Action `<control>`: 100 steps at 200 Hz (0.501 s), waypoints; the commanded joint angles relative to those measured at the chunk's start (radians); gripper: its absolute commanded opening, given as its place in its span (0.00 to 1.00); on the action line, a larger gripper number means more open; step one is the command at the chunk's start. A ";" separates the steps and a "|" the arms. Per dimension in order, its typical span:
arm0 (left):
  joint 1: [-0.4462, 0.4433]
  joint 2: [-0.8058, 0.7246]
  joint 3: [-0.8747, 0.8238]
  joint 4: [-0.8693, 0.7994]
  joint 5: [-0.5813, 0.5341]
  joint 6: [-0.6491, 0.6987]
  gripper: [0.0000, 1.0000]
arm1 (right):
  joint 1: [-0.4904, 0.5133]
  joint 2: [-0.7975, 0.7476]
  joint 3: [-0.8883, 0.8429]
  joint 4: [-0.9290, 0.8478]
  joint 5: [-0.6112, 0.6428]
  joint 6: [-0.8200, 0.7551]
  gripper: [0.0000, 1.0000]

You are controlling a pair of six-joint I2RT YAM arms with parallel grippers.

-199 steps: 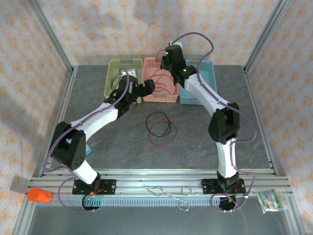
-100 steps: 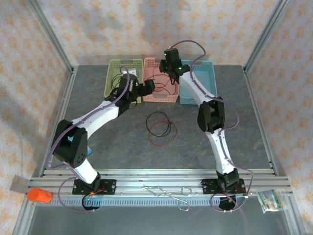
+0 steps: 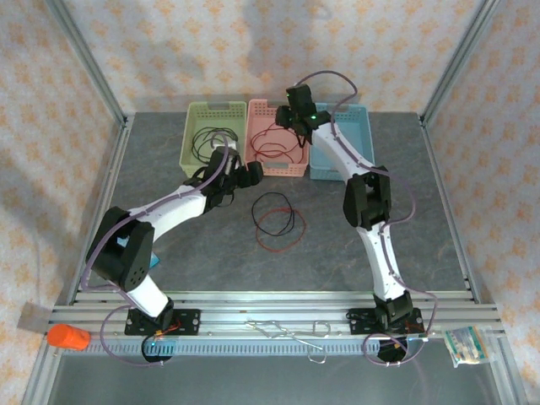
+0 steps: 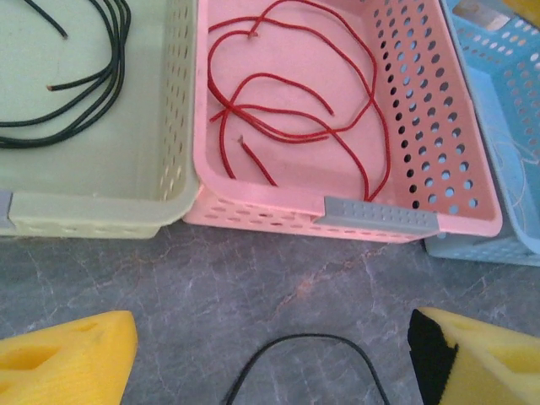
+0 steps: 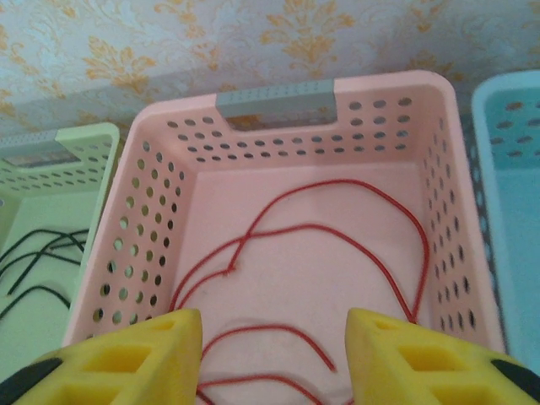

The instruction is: Untangle the cables

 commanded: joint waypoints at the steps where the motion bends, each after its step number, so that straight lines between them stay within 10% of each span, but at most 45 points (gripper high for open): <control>1: -0.031 -0.052 -0.022 -0.033 -0.047 0.030 0.84 | 0.016 -0.176 -0.107 0.033 0.019 -0.021 0.47; 100: -0.189 -0.114 -0.149 -0.093 -0.084 0.003 0.73 | 0.125 -0.714 -0.861 0.201 0.086 0.001 0.41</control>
